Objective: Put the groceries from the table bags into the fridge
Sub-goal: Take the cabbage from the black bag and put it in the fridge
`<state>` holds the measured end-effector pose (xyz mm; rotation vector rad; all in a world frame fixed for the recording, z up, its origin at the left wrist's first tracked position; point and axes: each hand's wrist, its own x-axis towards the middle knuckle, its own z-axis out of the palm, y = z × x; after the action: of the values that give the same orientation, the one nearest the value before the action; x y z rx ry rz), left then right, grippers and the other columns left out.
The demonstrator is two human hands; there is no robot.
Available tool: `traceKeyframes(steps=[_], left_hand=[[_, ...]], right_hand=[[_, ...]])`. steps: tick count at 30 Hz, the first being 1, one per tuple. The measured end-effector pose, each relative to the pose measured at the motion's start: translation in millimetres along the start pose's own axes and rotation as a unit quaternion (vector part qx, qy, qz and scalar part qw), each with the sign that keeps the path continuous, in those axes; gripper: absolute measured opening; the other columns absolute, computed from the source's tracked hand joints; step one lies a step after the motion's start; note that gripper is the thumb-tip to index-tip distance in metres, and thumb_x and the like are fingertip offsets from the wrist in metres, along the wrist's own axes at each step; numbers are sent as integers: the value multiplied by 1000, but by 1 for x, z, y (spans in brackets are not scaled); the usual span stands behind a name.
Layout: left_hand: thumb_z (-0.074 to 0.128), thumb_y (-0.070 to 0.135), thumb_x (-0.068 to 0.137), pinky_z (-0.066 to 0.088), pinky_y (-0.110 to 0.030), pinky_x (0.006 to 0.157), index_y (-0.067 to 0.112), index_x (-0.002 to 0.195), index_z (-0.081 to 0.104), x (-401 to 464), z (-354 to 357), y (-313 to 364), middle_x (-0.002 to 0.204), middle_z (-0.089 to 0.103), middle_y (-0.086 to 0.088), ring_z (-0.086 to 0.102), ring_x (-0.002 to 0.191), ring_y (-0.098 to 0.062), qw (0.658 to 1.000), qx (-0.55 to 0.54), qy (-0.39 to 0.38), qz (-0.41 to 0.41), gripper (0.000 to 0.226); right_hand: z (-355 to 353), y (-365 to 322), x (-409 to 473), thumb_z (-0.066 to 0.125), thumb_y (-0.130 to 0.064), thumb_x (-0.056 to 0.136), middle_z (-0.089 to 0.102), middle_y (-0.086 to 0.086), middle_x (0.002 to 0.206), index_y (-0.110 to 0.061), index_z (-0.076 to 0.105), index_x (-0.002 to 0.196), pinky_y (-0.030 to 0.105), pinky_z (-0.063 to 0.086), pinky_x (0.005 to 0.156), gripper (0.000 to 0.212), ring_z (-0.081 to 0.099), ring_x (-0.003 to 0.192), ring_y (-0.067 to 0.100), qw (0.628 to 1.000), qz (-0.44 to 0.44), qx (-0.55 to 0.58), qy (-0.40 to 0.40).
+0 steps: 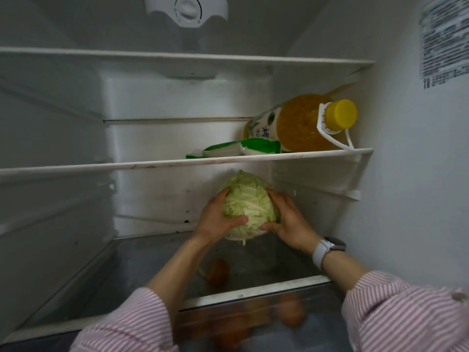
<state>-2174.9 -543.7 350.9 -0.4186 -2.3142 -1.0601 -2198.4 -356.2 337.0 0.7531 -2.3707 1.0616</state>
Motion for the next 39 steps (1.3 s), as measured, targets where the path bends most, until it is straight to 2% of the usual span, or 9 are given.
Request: traceKeyframes(steps=[6, 10, 13, 18, 24, 28, 35, 37, 39], left_hand=[[77, 23, 72, 29, -25, 102, 12, 143, 21, -6, 13, -6, 146, 26, -14, 34, 130, -26, 999, 43, -18, -16, 91], [72, 31, 76, 29, -29, 105, 23, 146, 13, -8, 14, 2, 152, 13, -12, 28, 135, -27, 996, 72, -37, -33, 92], [69, 40, 77, 24, -35, 110, 29, 146, 12, -14, 9, 9, 155, 5, -10, 17, 140, -27, 991, 103, -45, -66, 91], [56, 43, 85, 24, -47, 111, 26, 143, 26, -47, -10, 32, 154, 17, -9, 20, 139, -29, 971, 221, 28, -84, 67], [52, 34, 88, 25, -51, 108, 20, 136, 41, -143, -17, 69, 146, 33, -10, 29, 134, -29, 949, 288, 105, -65, 51], [49, 34, 82, 39, -55, 97, 14, 120, 58, -236, -12, 86, 129, 54, -14, 50, 119, -33, 934, 317, 157, -41, 44], [42, 33, 81, 45, -50, 91, 14, 114, 60, -447, 23, 118, 119, 61, -10, 58, 110, -30, 920, 346, 148, -104, 42], [42, 32, 80, 46, -48, 91, 13, 113, 61, -516, 32, 124, 116, 63, -9, 60, 107, -28, 912, 360, 122, -155, 43], [43, 32, 78, 46, -47, 89, 15, 112, 61, -587, 39, 128, 112, 64, -8, 62, 102, -26, 895, 377, 84, -223, 42]], right_hand=[[-1, 2, -7, 71, -15, 76, 14, 10, 146, -20, 16, 140, 37, 30, 108, 85, 32, 131, 32, 999, 30, -33, -22], [-12, -3, -15, 71, -28, 76, 12, 11, 152, -23, 8, 145, 40, 26, 112, 94, 24, 137, 32, 995, 52, -66, -60], [-17, -12, -22, 64, -32, 82, 18, 13, 151, -25, 12, 145, 42, 26, 112, 82, 25, 136, 34, 994, 57, -84, -46], [-17, -36, -47, 55, -16, 88, 45, 18, 136, -8, 42, 133, 26, 30, 101, 48, 43, 125, 32, 995, 36, -77, 55], [13, -66, -130, 43, -28, 84, 57, 15, 123, -9, 54, 122, 46, 39, 100, 44, 50, 116, 33, 986, -4, -96, 136], [27, -80, -212, 36, -30, 81, 62, 13, 118, -6, 60, 114, 45, 41, 99, 47, 55, 111, 30, 984, -77, -49, 153], [52, -98, -399, 36, -28, 88, 50, -2, 125, -11, 50, 126, 22, 28, 105, 44, 36, 119, 5, 993, -94, 73, 15], [65, -98, -458, 38, -27, 87, 53, 4, 123, -8, 50, 125, 20, 26, 103, 45, 41, 116, 11, 992, -89, 83, -39], [81, -99, -516, 36, -32, 85, 57, 11, 121, -8, 53, 123, 30, 32, 101, 48, 49, 114, 24, 988, -65, 60, -124]])
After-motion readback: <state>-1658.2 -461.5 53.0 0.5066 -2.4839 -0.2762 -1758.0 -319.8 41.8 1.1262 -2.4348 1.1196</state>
